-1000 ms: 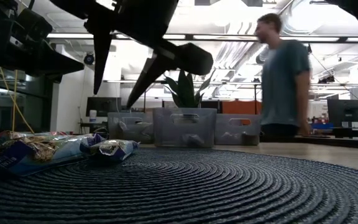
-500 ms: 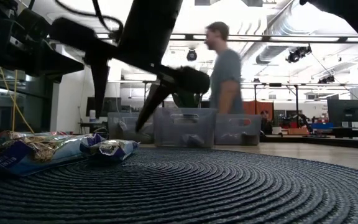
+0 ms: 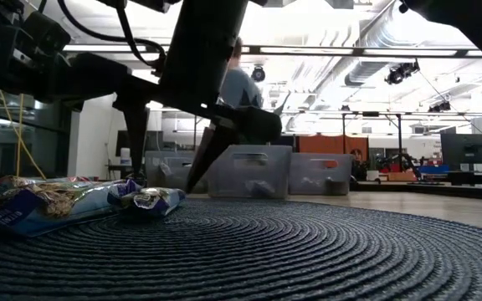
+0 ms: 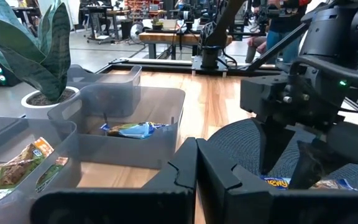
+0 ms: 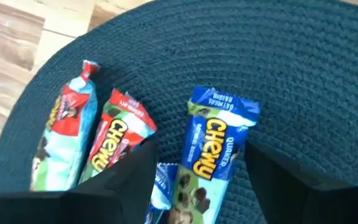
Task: Pick and place Granola Bars by type
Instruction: Put the blue granola bar into the middle black bin
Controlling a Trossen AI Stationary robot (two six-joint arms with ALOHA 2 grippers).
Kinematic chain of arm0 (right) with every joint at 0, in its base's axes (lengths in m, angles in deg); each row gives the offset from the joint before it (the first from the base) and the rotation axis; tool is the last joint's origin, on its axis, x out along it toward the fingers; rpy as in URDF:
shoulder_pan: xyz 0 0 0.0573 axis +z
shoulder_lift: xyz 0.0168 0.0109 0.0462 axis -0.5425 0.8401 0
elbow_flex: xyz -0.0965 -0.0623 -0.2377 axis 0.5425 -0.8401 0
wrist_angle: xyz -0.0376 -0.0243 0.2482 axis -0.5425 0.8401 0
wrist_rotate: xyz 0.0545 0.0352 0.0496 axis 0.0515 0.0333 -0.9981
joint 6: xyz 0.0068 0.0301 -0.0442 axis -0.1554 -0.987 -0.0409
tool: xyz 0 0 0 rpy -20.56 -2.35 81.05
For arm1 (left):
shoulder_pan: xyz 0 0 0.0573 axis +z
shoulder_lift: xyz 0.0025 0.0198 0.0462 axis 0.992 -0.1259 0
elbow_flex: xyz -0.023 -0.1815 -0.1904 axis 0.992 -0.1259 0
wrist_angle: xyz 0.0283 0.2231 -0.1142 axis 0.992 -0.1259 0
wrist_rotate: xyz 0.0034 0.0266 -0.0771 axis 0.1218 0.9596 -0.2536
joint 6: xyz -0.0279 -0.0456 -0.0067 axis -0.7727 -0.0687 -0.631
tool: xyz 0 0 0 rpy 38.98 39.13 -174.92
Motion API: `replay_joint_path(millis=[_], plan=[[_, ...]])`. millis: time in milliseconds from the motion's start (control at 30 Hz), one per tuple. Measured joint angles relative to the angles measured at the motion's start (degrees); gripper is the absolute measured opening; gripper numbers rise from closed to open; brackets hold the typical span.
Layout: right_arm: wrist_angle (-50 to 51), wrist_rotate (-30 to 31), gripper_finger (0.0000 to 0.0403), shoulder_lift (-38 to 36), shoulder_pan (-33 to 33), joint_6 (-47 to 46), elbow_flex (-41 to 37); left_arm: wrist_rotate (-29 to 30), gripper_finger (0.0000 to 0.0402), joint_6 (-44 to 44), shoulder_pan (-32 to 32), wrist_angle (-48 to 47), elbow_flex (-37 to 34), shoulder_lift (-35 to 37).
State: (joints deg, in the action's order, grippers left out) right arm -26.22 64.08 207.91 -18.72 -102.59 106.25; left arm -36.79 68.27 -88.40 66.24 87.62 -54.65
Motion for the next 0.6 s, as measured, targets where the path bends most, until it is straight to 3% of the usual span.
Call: replay_joint_path(millis=[600], plan=[[0.3, -2.79, 0.0227, 1.14, -0.66, 0.05, 0.02, 0.0, 0.0001, 0.01, 0.0, -0.02, 0.01, 0.0]])
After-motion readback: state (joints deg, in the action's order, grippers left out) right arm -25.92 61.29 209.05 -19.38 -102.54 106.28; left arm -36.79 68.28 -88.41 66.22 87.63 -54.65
